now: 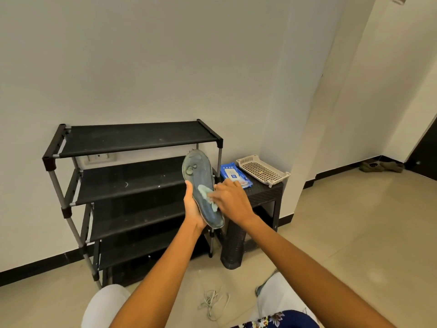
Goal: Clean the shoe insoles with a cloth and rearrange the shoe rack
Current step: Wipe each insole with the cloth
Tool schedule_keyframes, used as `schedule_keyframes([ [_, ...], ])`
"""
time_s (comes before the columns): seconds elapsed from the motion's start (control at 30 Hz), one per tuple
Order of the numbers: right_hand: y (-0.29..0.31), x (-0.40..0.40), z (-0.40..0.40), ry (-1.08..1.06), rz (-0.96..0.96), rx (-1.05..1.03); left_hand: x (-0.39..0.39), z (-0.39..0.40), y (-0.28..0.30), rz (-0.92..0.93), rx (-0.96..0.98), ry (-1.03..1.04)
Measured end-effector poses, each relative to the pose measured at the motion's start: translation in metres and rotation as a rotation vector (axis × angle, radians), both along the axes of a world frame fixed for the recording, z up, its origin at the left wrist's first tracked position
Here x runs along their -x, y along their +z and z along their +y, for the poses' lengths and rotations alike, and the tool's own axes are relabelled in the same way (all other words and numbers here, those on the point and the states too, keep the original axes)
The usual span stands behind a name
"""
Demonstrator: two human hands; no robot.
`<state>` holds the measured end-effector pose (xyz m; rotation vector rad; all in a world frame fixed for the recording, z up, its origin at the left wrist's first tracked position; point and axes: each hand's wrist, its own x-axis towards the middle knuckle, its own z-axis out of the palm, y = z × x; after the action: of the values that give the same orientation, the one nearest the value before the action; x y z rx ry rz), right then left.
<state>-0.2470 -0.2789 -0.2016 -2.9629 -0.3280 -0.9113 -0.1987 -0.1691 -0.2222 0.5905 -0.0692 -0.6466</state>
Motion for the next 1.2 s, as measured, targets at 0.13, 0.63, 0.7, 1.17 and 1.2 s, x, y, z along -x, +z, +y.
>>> schedule_keyframes([
  [0.13,0.008,-0.008,0.011,-0.130,0.073,-0.261,0.004,-0.010,0.006,-0.012,-0.043,0.023],
  [0.63,-0.001,0.009,0.028,0.045,0.295,-0.380,-0.007,0.003,-0.004,0.053,-0.037,0.073],
  [0.7,0.001,0.002,0.014,-0.080,0.280,-0.312,-0.001,0.000,-0.005,0.040,-0.070,0.052],
  [1.17,0.011,-0.001,0.010,-0.228,0.148,-0.351,0.003,-0.026,-0.003,0.029,-0.117,0.058],
  [1.2,0.011,0.001,0.016,-0.172,0.150,-0.371,0.003,-0.025,0.001,0.023,-0.127,0.068],
])
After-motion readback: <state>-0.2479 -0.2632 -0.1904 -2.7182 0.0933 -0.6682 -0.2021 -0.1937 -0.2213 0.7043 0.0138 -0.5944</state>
